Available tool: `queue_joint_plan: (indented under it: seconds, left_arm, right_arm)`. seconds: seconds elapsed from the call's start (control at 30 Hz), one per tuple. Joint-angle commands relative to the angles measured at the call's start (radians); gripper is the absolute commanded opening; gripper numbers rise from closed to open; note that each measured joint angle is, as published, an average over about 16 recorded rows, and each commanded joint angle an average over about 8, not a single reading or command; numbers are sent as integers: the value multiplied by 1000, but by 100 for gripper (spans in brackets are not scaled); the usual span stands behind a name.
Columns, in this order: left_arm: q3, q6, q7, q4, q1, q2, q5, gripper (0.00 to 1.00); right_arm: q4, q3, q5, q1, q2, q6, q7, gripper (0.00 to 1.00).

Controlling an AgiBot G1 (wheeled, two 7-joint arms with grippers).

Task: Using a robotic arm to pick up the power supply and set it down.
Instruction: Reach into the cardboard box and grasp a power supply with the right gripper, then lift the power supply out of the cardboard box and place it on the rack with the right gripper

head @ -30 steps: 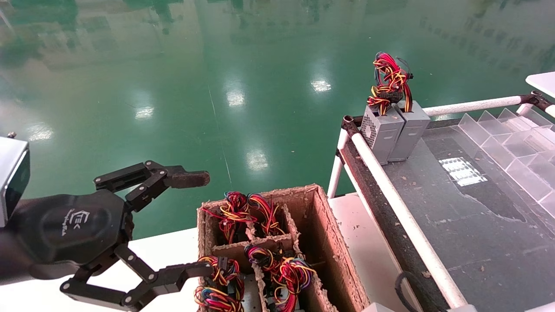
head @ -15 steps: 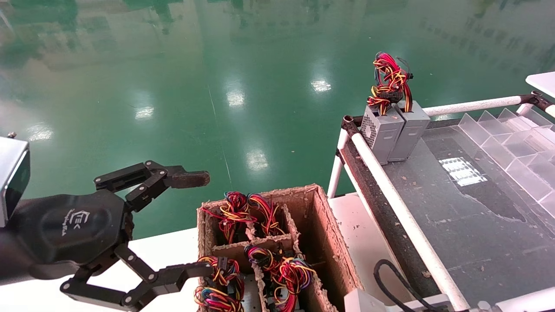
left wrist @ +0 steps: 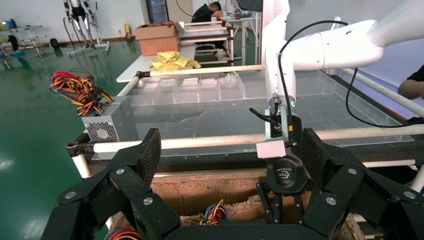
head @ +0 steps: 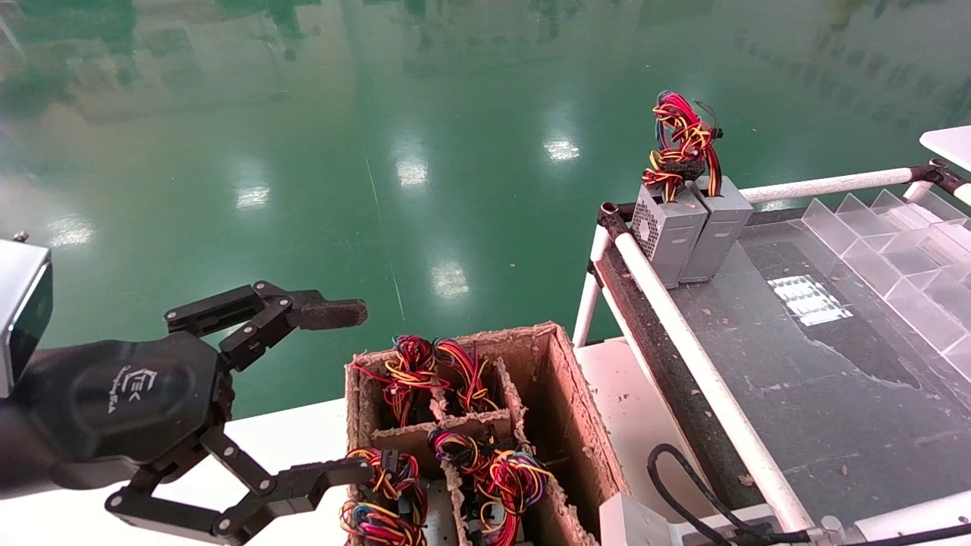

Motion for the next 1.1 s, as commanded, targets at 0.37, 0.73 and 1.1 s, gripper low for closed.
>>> queue_joint_plan:
  seconds: [0.37, 0.73, 1.1]
  left_arm:
    - [0, 0, 0, 0, 0, 0, 0, 100]
    - [0, 0, 0, 0, 0, 0, 0, 100]
    - [0, 0, 0, 0, 0, 0, 0, 100]
  right_arm:
    - [-59, 16, 42, 1, 0, -39, -54, 0]
    - [-58, 53, 141, -18, 52, -76, -93, 0]
    - [-67, 153, 333, 4, 135, -78, -142, 0]
